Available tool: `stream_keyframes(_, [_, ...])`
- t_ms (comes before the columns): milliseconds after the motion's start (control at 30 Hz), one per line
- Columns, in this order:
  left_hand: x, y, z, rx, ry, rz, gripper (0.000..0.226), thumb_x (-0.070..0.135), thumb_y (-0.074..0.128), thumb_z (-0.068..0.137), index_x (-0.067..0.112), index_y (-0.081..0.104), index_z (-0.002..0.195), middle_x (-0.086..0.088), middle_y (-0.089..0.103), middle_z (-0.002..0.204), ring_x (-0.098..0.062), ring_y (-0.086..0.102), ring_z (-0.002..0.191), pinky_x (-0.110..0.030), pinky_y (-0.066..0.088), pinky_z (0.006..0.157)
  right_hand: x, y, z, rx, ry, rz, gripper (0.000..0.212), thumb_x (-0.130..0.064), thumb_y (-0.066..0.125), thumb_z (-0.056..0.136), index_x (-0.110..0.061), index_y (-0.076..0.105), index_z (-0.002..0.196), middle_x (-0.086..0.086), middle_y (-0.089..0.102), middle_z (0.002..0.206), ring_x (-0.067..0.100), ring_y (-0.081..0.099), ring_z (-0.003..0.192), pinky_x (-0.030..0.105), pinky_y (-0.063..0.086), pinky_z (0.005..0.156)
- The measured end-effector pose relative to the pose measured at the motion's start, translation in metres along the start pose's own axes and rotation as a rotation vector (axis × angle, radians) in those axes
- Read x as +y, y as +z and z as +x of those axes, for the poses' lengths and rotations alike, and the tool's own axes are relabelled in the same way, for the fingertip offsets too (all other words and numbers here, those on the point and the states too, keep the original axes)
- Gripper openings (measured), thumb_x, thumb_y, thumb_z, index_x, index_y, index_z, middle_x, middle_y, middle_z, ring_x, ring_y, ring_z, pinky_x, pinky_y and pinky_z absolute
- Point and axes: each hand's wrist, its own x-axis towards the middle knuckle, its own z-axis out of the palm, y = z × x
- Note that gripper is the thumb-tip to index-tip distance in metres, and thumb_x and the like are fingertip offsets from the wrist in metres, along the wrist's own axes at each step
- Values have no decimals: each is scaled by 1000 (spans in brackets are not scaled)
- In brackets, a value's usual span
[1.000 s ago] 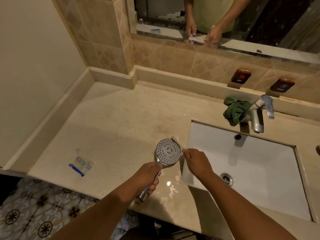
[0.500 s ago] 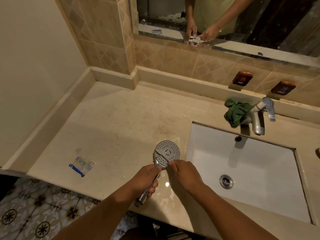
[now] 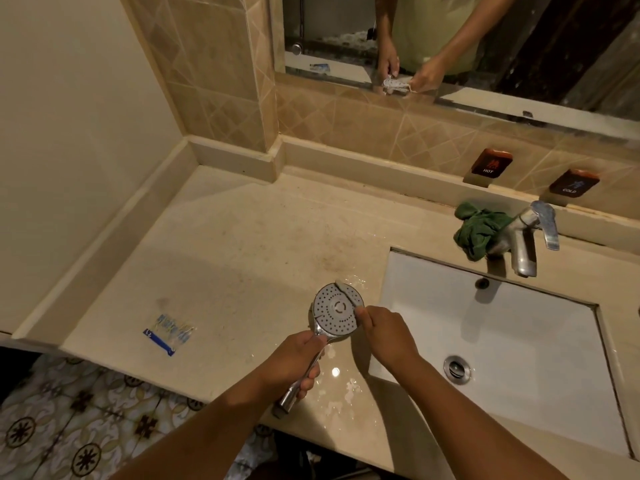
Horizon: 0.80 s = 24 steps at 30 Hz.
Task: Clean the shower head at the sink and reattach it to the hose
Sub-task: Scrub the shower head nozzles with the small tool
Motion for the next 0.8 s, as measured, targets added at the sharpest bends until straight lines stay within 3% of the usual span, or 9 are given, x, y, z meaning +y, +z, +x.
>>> stream_keyframes(233, [4, 3, 4, 33, -37, -100, 42, 51, 47, 99, 9, 52, 98, -7, 55, 59, -17, 47, 40, -24, 43, 42, -21, 20, -30, -65, -130, 0, 44, -41, 31, 105, -19, 70, 105, 2, 72, 98, 15, 64, 82, 27, 52, 75])
stream_keyframes(433, [5, 1, 3, 56, -14, 20, 38, 47, 44, 101, 9, 51, 96, -5, 55, 57, -15, 47, 40, -25, 45, 43, -5, 8, -2, -37, -2, 34, 44, -44, 31, 105, -20, 64, 87, 0, 66, 83, 13, 61, 72, 23, 41, 61])
stream_keyframes(567, [8, -2, 0, 49, -19, -19, 37, 46, 45, 101, 10, 51, 97, -4, 56, 57, -15, 47, 41, -25, 44, 43, 7, 0, 25, 23, 72, 1, 45, -43, 31, 105, -19, 59, 79, 5, 64, 79, 18, 60, 71, 27, 40, 64])
stream_keyframes(800, [16, -30, -6, 95, 0, -142, 38, 46, 46, 101, 9, 52, 99, -6, 54, 61, -16, 47, 44, -26, 43, 45, 6, 5, 38, 108, 77, -56, 40, -34, 35, 105, -13, 65, 89, 5, 65, 83, 19, 63, 73, 36, 56, 73])
